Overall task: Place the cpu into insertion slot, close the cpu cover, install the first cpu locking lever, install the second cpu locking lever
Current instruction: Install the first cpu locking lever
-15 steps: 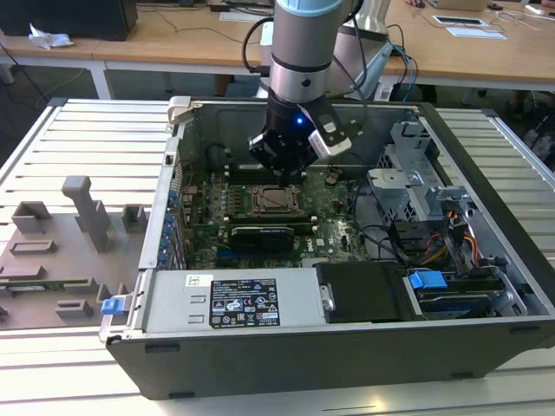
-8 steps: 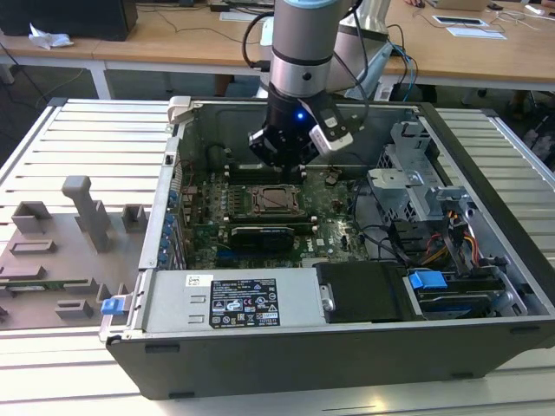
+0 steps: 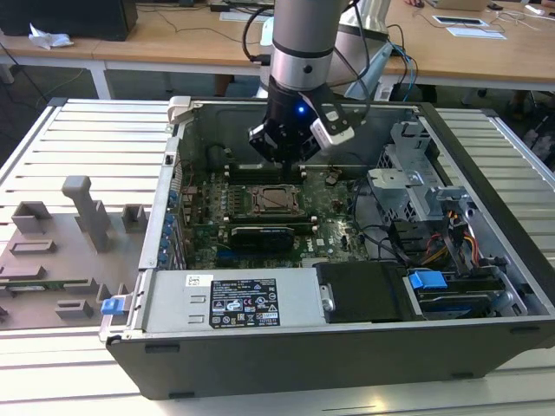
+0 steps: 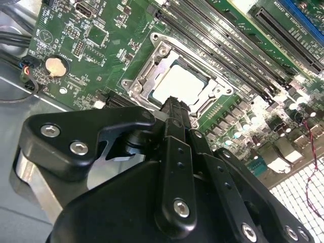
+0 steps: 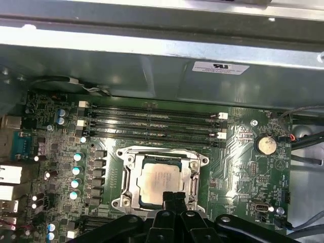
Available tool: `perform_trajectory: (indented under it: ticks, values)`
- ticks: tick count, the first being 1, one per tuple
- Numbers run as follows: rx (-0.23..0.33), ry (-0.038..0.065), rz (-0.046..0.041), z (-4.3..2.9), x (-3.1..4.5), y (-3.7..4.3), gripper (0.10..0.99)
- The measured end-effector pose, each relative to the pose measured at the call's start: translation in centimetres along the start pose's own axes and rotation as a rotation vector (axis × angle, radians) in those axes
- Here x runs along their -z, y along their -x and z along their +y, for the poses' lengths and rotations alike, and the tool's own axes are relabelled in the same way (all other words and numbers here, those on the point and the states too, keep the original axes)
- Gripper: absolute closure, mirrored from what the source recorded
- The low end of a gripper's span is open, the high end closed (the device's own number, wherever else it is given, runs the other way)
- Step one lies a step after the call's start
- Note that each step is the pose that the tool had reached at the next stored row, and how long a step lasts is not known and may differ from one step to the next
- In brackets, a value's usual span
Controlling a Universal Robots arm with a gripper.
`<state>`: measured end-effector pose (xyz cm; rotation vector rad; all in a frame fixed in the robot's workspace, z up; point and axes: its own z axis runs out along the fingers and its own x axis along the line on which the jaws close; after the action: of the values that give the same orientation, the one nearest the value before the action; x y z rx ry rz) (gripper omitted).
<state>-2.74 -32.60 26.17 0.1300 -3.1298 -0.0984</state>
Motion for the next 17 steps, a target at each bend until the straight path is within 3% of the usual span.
perform_trajectory:
  ticks: [14,17]
  values:
    - [0.0,-0.001,0.0001,0.21,3.27,-0.01,0.98]
    - [0.0,0.0,-0.0001,0.22,3.42,-0.01,0.98]
